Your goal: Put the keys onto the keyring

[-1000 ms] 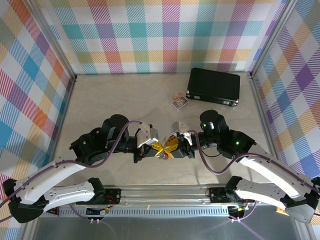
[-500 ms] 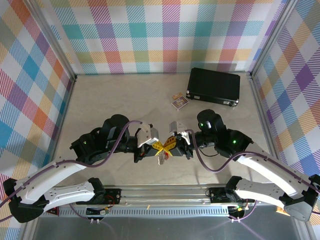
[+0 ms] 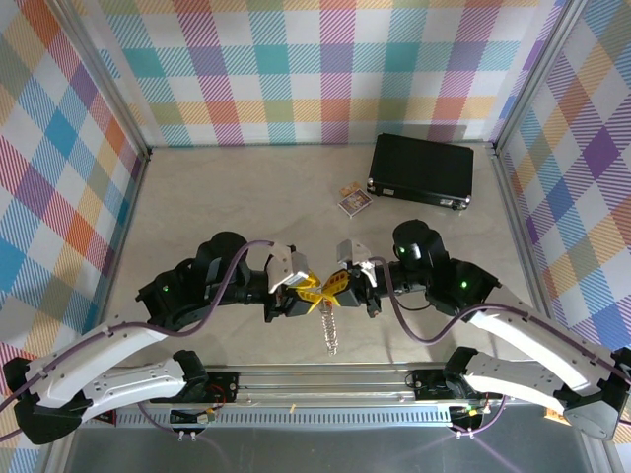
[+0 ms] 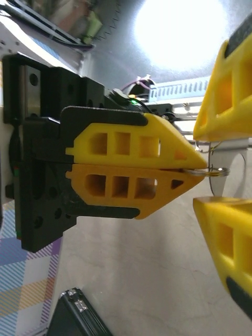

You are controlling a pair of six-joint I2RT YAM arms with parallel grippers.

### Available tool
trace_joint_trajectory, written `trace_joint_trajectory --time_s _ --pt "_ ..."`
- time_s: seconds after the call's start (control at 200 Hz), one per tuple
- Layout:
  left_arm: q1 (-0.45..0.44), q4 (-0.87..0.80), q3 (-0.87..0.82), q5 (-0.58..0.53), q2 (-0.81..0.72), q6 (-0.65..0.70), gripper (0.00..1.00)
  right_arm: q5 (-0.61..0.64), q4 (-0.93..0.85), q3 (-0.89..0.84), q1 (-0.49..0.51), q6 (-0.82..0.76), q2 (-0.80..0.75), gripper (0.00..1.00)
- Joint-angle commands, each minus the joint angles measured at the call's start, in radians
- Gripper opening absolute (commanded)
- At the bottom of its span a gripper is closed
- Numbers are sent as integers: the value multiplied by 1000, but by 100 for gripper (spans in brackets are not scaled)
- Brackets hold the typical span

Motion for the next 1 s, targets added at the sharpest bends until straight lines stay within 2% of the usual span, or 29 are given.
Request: trace_joint_trajectory --time_s 0.0,0.32,0.58,0.995 --pt "-9 198 -76 19 -62 -86 36 -35 258 -82 7 122 -69 0" --pt "-8 386 -151 67 -105 -177 37 -30 756 -302 5 306 -152 0" --pt "-8 412 -168 73 -105 -184 34 18 967 -354 7 380 -122 0" --pt "-7 478 -179 86 -90 -197 17 14 1005 -375 11 396 -108 0"
